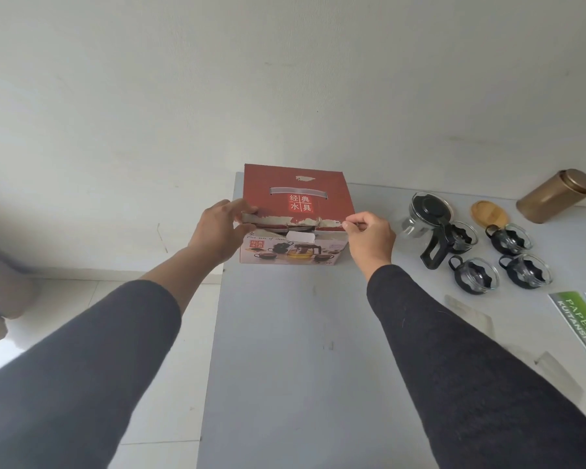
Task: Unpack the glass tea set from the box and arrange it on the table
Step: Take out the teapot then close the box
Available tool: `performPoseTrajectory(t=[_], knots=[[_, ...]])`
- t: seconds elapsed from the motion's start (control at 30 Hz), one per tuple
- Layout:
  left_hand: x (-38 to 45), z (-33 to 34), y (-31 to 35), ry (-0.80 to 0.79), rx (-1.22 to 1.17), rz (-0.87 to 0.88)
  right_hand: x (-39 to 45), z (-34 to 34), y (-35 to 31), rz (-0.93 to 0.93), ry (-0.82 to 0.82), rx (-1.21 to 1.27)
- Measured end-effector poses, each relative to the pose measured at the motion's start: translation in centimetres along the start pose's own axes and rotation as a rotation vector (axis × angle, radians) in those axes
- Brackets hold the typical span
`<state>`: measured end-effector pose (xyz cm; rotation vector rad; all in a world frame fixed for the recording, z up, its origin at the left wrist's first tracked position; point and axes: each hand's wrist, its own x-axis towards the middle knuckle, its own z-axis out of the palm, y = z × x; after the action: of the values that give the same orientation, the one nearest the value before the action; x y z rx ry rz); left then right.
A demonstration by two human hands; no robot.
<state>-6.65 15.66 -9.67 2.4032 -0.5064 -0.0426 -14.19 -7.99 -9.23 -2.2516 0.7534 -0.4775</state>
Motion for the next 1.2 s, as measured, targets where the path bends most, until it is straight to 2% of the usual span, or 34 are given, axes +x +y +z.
performPoseTrajectory(t=[0.17, 0.37, 0.53, 0.93, 1.03, 1.2], knots=[[-0.2, 0.1, -0.2, 0.001, -0.018, -0.039, -0.3, 0.0, 0.3, -0.077, -0.030, -0.103], [-0.2, 0.5, 0.0, 0.028, -0.036, -0.057, -2.2, 1.4, -0.7, -0.560, -0.104, -0.145], [-0.1, 0.5, 0.2, 0.027, -0.038, -0.061, -2.5, 2.2, -0.3, -0.722, -0.113, -0.255], [0.3, 0.3, 0.2, 0.015, -0.027, -0.072, -2.0, 2.3, -0.6, -0.728, -0.114, -0.265], [0.3, 0.2, 0.3, 0.008, -0.011, -0.068, -1.7, 2.5, -1.4, -0.629, -0.109, -0.229], [0.3, 0.2, 0.8, 0.000, 0.004, -0.095, -0.8, 2.1, -3.0, -0.427, -0.259, -0.252]])
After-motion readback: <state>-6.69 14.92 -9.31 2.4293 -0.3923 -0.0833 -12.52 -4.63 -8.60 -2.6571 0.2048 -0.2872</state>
